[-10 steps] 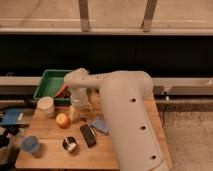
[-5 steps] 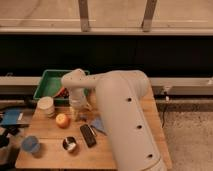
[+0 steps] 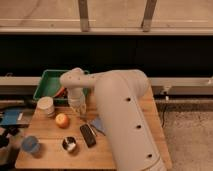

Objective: Place fork in metal cup

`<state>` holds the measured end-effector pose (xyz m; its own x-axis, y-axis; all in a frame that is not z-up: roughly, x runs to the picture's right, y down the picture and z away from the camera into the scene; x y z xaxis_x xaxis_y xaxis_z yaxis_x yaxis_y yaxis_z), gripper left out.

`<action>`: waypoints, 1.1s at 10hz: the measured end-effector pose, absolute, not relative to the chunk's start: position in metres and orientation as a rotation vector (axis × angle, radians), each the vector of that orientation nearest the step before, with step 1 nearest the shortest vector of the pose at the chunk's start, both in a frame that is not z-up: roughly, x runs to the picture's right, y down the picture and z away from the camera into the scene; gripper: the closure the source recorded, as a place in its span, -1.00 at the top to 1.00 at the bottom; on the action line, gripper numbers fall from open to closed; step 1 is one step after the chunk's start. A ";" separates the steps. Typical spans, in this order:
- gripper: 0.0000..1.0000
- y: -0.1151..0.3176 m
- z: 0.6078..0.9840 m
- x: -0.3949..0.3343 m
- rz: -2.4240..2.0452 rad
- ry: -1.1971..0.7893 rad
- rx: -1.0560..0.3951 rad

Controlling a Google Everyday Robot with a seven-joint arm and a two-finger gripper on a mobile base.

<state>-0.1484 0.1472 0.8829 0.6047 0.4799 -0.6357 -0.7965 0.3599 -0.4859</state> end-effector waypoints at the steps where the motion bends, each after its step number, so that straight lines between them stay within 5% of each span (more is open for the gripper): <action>1: -1.00 0.147 0.883 -0.150 0.853 0.421 -0.862; 7: -1.00 0.147 0.883 -0.144 0.875 0.399 -0.849; 11: -1.00 0.089 0.878 -0.094 0.976 0.340 -0.786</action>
<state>-0.0945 0.0888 0.8782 0.5366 0.6086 -0.5845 -0.8400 0.3190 -0.4390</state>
